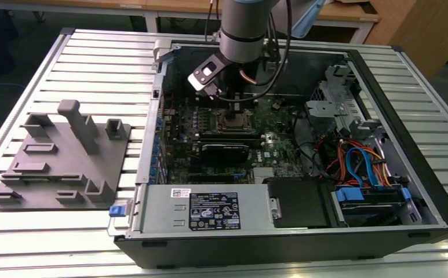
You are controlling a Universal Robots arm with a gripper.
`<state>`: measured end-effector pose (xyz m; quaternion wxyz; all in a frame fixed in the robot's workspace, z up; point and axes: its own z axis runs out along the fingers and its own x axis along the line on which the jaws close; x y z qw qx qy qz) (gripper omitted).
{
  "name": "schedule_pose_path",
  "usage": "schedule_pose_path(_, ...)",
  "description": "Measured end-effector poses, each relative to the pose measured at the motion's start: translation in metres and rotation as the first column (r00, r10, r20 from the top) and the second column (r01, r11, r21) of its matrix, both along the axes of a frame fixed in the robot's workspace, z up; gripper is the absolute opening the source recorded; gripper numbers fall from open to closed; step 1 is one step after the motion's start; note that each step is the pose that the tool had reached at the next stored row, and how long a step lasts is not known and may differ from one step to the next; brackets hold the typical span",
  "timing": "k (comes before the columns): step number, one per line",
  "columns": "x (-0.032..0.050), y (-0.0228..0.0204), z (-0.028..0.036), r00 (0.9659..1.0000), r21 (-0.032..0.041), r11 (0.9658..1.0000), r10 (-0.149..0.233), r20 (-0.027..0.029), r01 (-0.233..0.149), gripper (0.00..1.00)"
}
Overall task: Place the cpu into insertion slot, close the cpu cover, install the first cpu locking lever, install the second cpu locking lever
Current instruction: 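Close the cpu cover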
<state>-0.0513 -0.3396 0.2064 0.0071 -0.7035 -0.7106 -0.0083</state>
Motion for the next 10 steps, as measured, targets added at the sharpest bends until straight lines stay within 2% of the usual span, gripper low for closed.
schedule_pose_path(10, 0.0041, 0.0000, -0.0001, 1.0000, -0.0001, 1.0000, 0.000, -0.0001, 0.000, 0.10)
